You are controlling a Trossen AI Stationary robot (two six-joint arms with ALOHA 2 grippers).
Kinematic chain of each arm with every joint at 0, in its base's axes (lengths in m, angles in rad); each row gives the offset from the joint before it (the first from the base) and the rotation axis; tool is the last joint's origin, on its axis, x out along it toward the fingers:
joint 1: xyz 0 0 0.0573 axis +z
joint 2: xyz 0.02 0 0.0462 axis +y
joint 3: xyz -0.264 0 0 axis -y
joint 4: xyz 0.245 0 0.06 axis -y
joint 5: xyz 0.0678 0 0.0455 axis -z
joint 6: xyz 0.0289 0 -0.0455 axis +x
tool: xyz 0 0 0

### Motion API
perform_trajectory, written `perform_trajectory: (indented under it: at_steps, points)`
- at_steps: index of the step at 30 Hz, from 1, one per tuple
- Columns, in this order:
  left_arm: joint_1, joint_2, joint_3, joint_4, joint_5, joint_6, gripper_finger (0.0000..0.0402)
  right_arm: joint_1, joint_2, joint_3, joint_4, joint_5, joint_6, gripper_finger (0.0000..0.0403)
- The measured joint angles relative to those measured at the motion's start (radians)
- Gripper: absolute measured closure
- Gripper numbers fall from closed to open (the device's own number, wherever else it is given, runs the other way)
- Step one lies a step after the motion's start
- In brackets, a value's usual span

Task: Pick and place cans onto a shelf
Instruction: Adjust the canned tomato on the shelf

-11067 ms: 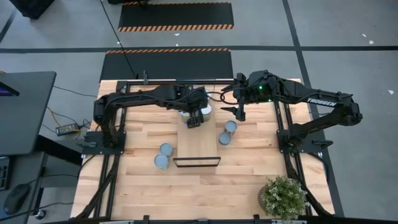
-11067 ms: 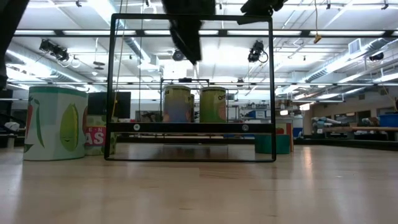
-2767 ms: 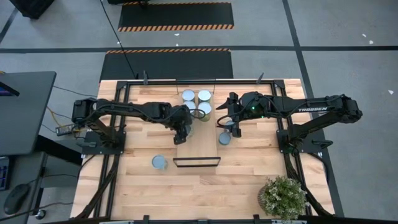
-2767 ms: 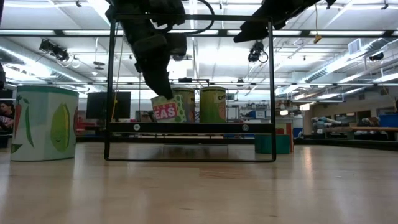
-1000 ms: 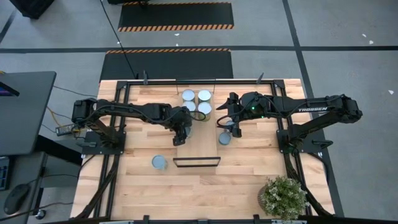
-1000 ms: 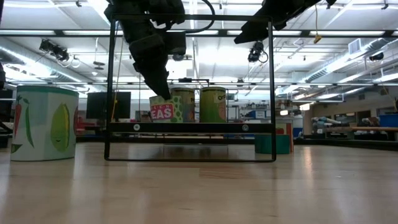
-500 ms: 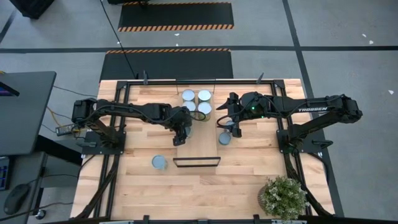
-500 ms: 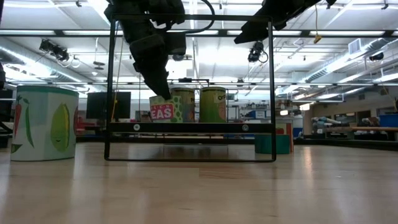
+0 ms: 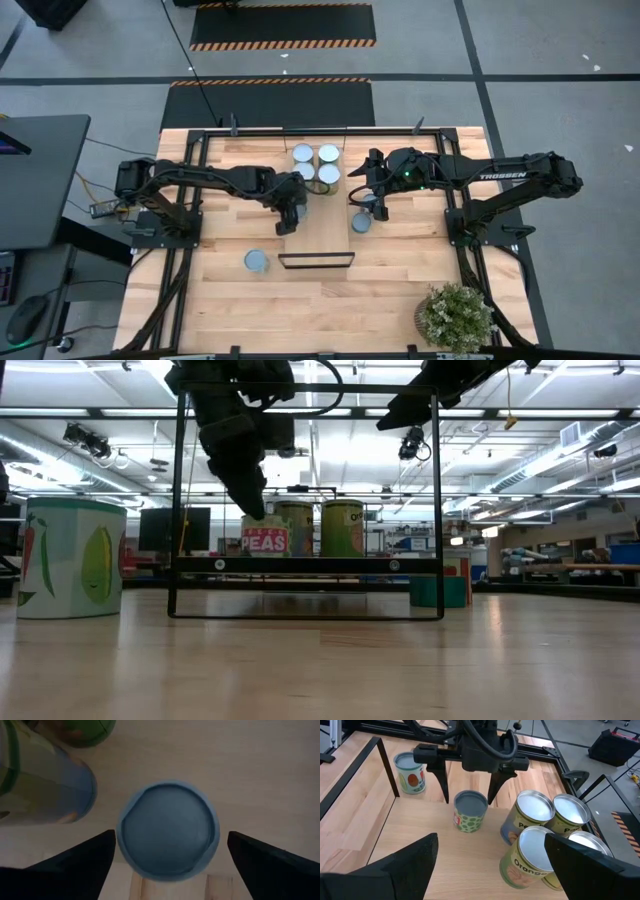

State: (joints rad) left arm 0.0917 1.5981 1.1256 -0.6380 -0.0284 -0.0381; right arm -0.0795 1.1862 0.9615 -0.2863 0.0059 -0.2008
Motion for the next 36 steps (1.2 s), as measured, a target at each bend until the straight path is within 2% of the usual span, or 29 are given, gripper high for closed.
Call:
perform_trajectory:
  at_steps: [13, 21, 28, 36]
  points:
    - [0.001, -0.037, 0.0, -0.09, -0.062, 0.084, 0.0012, 0.0, 0.0, 0.0, -0.001, 0.0, 0.003, 0.003]
    - [0.001, -0.037, 0.0, -0.12, -0.118, -0.019, 0.0012, 0.0, 0.0, 0.0, -0.009, 0.0, 0.007, 0.003]
    - [0.0, -0.036, 0.0, -0.187, -0.141, -0.035, 0.0012, 0.0, 0.0, 0.0, -0.009, 0.0, 0.011, 0.003]
    - [-0.004, -0.036, -0.001, -0.142, -0.154, -0.087, 0.0012, 0.0, 0.0, 0.0, -0.009, 0.0, 0.015, 0.003]
